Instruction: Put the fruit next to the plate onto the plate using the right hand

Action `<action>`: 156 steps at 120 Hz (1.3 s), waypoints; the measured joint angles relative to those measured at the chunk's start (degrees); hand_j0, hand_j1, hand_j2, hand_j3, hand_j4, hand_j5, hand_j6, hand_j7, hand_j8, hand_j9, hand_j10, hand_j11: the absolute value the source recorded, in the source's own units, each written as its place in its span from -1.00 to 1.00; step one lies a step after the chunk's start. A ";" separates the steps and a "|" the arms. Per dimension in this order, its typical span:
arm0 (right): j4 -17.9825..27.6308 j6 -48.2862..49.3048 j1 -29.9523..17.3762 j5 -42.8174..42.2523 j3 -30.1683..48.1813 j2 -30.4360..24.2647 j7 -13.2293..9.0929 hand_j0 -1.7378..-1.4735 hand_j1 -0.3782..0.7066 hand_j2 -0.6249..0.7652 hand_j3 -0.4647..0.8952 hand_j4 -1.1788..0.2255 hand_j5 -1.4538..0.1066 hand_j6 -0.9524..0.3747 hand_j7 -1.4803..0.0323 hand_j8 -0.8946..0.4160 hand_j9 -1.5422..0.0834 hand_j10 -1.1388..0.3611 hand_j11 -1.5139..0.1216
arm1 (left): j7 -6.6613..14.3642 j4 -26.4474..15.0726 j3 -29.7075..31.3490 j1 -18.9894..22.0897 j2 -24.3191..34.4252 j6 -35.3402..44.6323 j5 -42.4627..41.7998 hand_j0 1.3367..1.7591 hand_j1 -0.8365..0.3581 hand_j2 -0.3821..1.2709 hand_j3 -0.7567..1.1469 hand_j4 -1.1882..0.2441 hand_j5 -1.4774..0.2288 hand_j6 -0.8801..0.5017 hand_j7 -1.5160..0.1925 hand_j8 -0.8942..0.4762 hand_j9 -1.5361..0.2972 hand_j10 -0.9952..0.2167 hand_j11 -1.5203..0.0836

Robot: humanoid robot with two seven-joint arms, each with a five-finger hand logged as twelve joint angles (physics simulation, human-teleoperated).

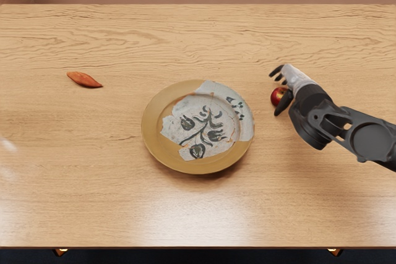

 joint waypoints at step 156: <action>21.49 0.23 -0.93 5.84 12.86 -0.36 -0.01 -0.36 0.06 0.23 -0.32 -0.39 -0.43 -0.38 -0.35 -0.28 -0.35 -0.18 -0.39 | 0.00 0.00 0.01 0.00 0.00 0.01 0.00 0.52 0.97 -0.54 -0.20 0.65 0.72 0.26 0.76 0.29 0.66 0.63 0.88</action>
